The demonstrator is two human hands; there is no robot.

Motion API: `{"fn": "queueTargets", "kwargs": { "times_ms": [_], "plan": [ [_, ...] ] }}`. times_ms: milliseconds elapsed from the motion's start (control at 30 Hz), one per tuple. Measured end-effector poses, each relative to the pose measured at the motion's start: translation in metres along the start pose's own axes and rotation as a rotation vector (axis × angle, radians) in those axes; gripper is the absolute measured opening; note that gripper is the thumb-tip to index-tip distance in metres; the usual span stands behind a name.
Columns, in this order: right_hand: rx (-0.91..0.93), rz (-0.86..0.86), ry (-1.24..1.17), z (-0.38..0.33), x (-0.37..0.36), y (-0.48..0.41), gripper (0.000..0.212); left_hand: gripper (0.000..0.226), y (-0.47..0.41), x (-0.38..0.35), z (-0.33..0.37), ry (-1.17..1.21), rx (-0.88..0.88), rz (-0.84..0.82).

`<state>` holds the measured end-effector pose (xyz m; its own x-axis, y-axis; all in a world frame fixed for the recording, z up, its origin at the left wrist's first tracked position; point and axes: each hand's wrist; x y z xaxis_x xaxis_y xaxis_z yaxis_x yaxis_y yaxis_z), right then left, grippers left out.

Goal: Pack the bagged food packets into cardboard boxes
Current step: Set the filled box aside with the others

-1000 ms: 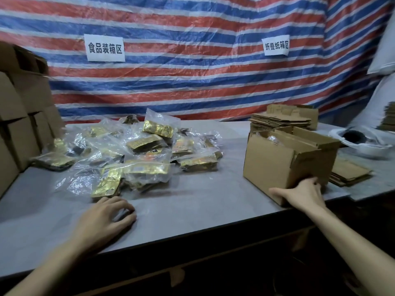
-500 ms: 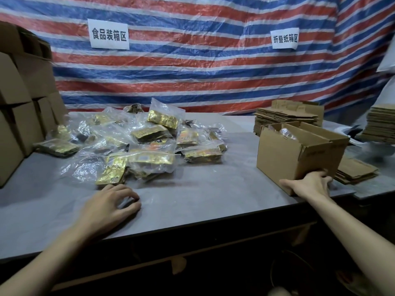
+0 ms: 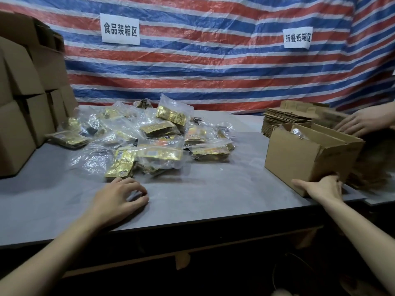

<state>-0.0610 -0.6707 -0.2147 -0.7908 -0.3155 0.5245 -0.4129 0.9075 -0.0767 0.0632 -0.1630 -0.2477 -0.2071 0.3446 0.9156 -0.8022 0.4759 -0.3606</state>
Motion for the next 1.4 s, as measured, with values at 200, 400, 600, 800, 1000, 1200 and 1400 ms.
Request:
{"fn": "queueTargets", "kwargs": {
  "times_ms": [200, 400, 600, 800, 1000, 1200, 1400],
  "plan": [
    [-0.017, -0.010, 0.040, 0.000, -0.006, -0.013, 0.132, 0.067, 0.000, 0.000, 0.000, -0.010, 0.012, -0.009],
    [-0.053, 0.006, 0.010, -0.006, -0.007, -0.009, 0.137, 0.063, 0.000, -0.002, -0.002, -0.007, 0.012, -0.003],
    [0.276, 0.111, -0.161, -0.035, -0.029, 0.065, 0.131, 0.040, -0.001, -0.004, -0.002, -0.027, 0.015, 0.005],
    [0.526, -0.076, -0.165, -0.081, -0.076, 0.128, 0.110, 0.022, 0.002, -0.002, 0.002, -0.034, 0.020, 0.035],
    [0.598, 0.099, -0.051, -0.084, -0.099, 0.131, 0.098, 0.020, 0.002, -0.002, 0.000, -0.035, 0.018, 0.043],
    [0.664, 0.170, 0.054, -0.053, -0.092, 0.121, 0.089, 0.028, 0.002, 0.002, 0.000, 0.000, 0.016, 0.019],
    [0.795, -0.432, 0.026, -0.056, -0.093, 0.119, 0.082, 0.041, 0.002, 0.005, 0.004, -0.015, 0.018, -0.009]
  ]
}}
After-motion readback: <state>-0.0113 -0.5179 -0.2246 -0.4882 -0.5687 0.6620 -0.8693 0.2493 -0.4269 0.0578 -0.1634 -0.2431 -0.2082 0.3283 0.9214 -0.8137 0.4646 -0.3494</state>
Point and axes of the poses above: each hand's wrist, its own y-axis away from the middle knuckle, its own x-axis out of the back of the hand, z = x × y, and after that the axes turned 12 degrees about -y, right-handed
